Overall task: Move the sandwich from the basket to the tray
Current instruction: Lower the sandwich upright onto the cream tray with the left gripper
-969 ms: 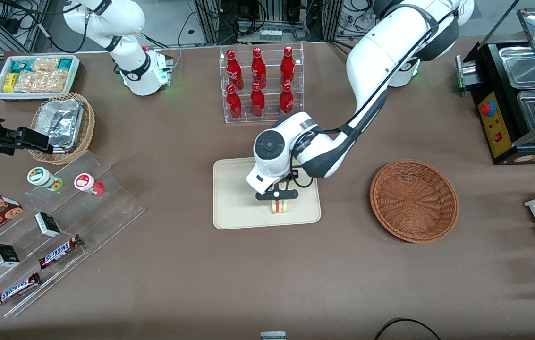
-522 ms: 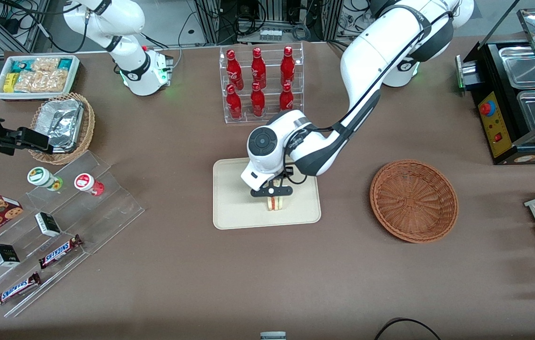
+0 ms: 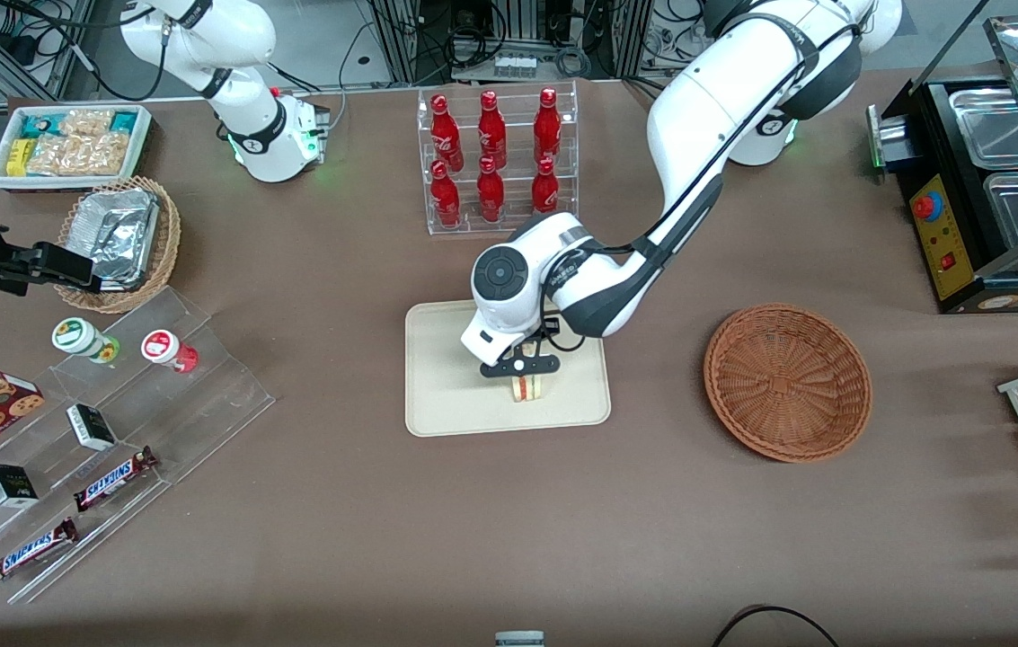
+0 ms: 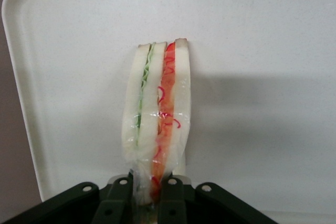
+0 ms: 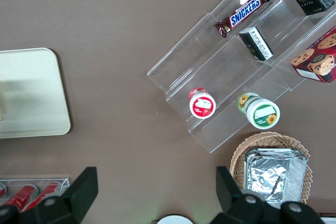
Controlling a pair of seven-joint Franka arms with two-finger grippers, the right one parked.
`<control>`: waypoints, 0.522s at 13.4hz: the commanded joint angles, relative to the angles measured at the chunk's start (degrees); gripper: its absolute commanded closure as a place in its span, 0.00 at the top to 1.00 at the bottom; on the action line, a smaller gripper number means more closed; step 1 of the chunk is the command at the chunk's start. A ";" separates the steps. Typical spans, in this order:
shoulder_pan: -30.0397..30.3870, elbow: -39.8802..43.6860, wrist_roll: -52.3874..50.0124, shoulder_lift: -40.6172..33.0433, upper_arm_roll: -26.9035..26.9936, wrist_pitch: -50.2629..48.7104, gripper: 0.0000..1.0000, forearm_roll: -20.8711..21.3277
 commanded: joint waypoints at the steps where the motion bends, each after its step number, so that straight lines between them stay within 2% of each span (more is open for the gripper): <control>1: -1.16 2.07 -0.68 0.86 0.66 -0.51 1.00 0.91; 7: -0.81 2.15 -0.68 -0.89 0.39 -1.11 1.00 0.65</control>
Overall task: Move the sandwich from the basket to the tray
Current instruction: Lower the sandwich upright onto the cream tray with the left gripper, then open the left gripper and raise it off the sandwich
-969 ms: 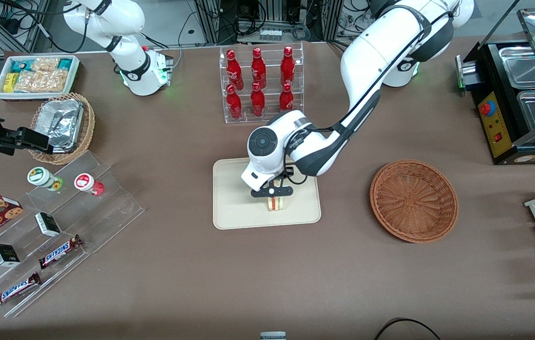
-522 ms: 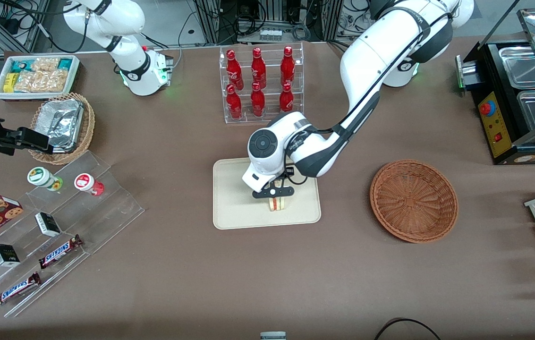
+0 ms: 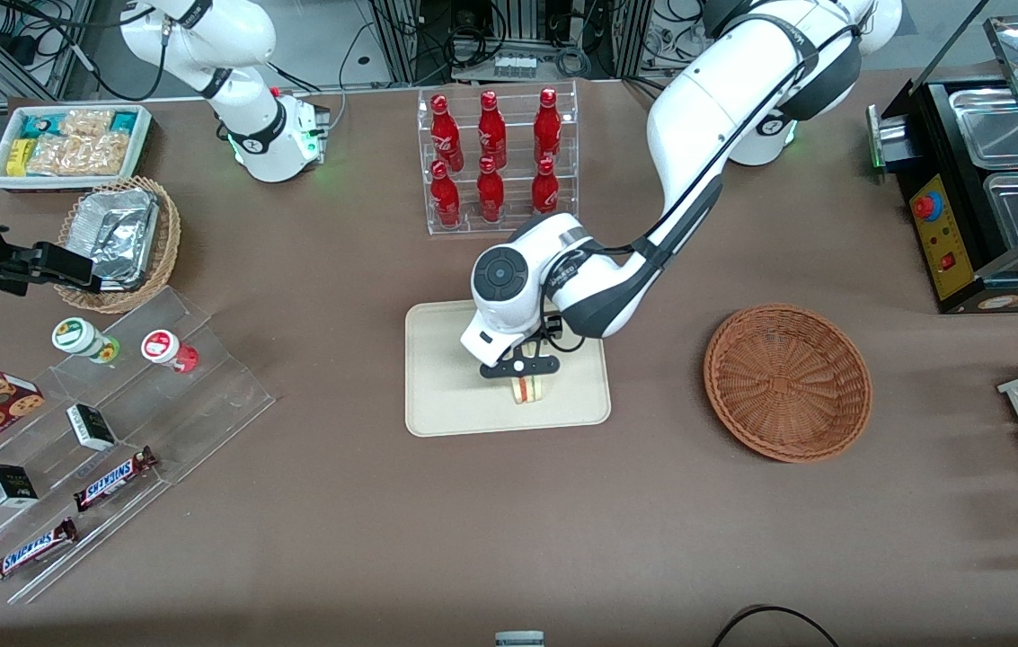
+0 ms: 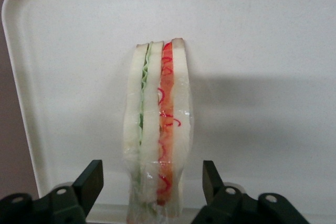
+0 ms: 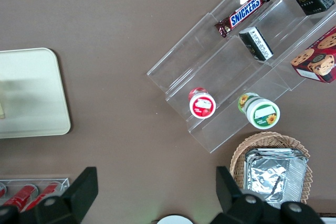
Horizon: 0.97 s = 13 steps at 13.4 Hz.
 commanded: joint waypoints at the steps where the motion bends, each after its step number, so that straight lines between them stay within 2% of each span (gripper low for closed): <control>1: -0.60 1.38 -0.68 -2.29 0.31 -1.51 1.00 0.29; 6: -0.33 3.66 -0.68 -8.62 0.04 -10.36 1.00 -5.94; 9: -0.25 3.76 0.63 -13.27 0.13 -13.98 1.00 -6.04; 13: 3.44 3.67 12.39 -16.70 0.13 -18.20 1.00 -6.04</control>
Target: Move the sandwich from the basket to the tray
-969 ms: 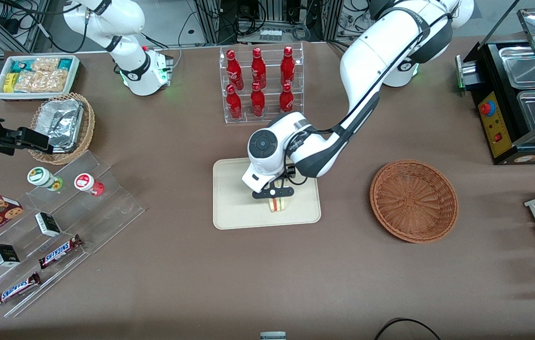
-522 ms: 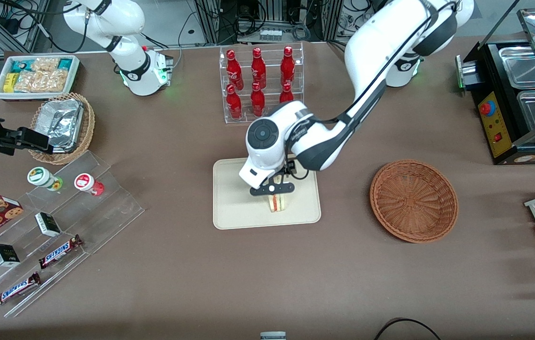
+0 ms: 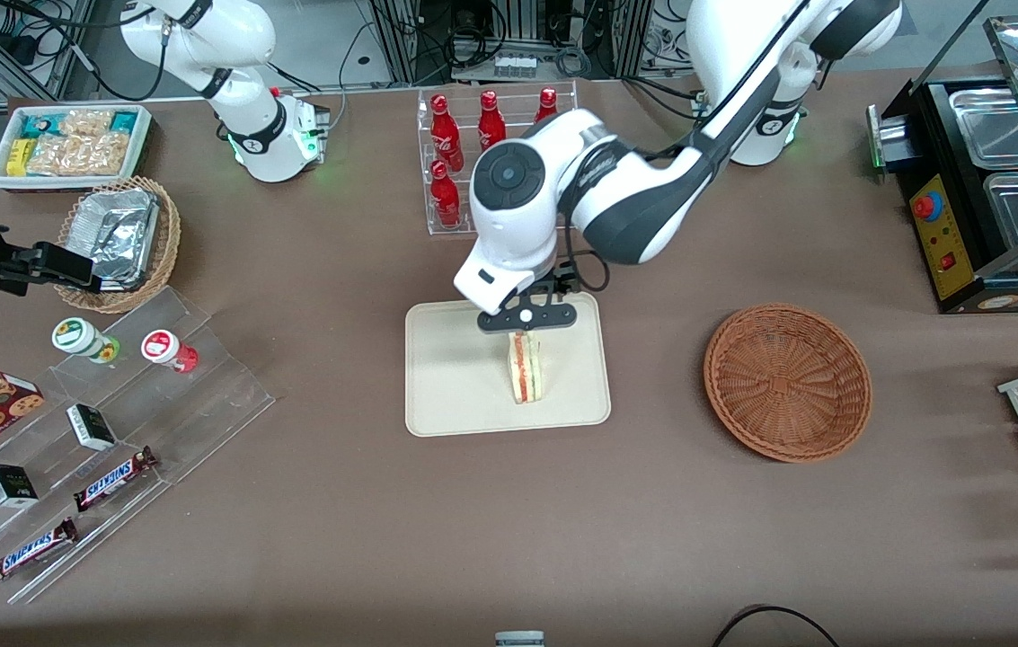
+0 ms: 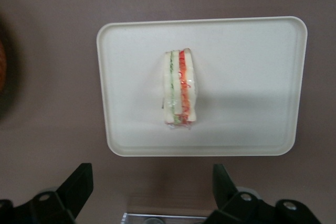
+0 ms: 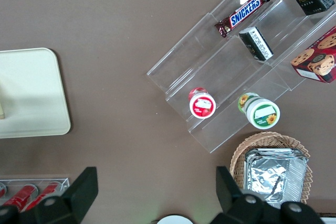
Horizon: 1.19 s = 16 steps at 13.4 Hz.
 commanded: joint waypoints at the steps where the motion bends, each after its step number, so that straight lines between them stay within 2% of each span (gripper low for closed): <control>1: 2.65 -0.71 9.85 -2.49 0.39 -1.98 1.00 -0.61; 2: 4.30 -0.97 14.33 -3.02 0.48 -2.24 1.00 -0.70; 4: 6.60 -2.11 16.65 -4.42 0.57 -5.48 1.00 -0.61; 6: 11.76 -2.29 18.83 -5.39 0.22 -5.94 1.00 -0.61; 8: 15.38 -3.60 29.26 -7.58 0.22 -6.99 1.00 -1.14; 9: 16.79 -5.09 31.05 -8.99 0.30 -6.99 1.00 -1.14; 16: 22.86 -12.91 32.03 -16.02 0.57 -6.47 1.00 -1.66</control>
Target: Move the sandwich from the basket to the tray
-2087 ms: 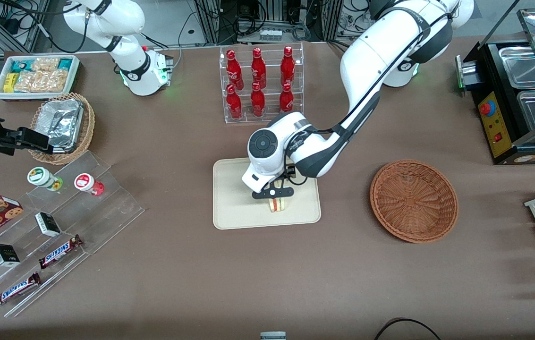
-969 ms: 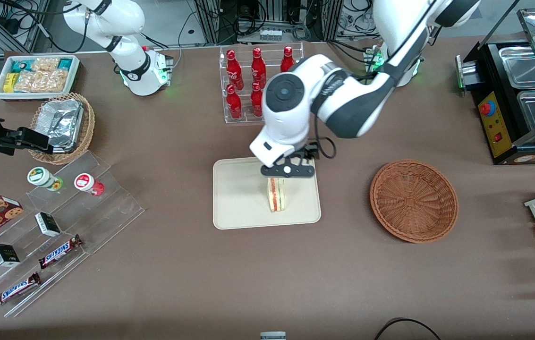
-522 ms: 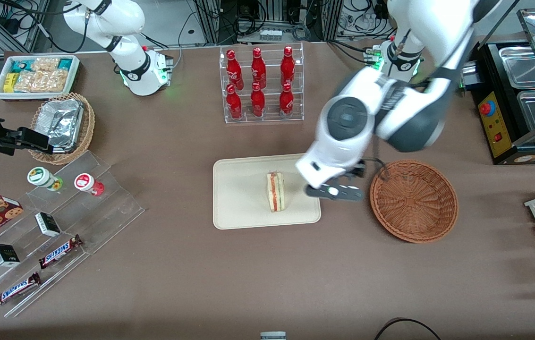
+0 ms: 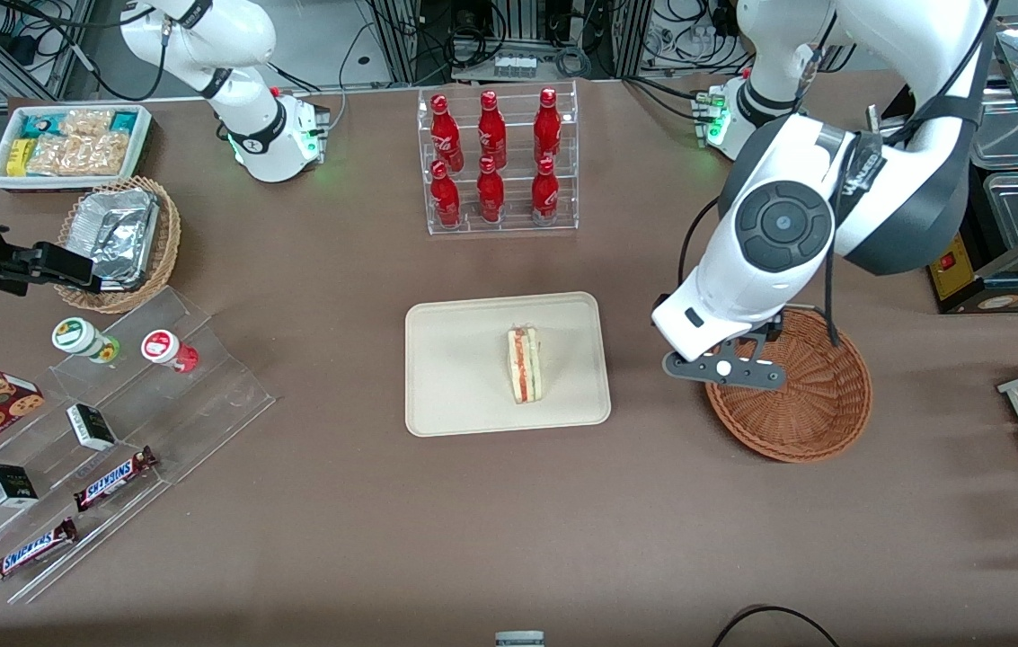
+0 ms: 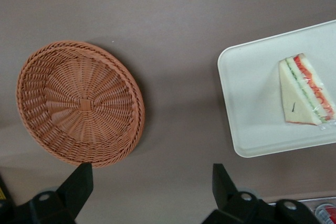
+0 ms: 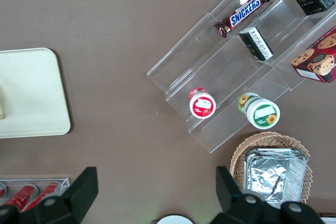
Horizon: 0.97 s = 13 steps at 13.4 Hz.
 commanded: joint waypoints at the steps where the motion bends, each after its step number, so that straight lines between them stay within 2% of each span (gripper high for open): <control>1: 3.24 -8.37 2.74 -7.62 0.13 1.41 1.00 -1.73; 3: 6.23 -12.78 6.88 -12.47 0.22 0.89 1.00 -4.28; 5: 6.50 -13.06 7.68 -14.68 1.62 -2.17 1.00 -5.86; 8: 5.19 -13.24 11.63 -19.07 8.11 -6.57 1.00 -9.99; 10: 2.99 -13.06 13.21 -21.44 12.76 -9.82 1.00 -10.79; 13: 2.63 -13.06 13.66 -24.61 16.47 -13.08 1.00 -12.02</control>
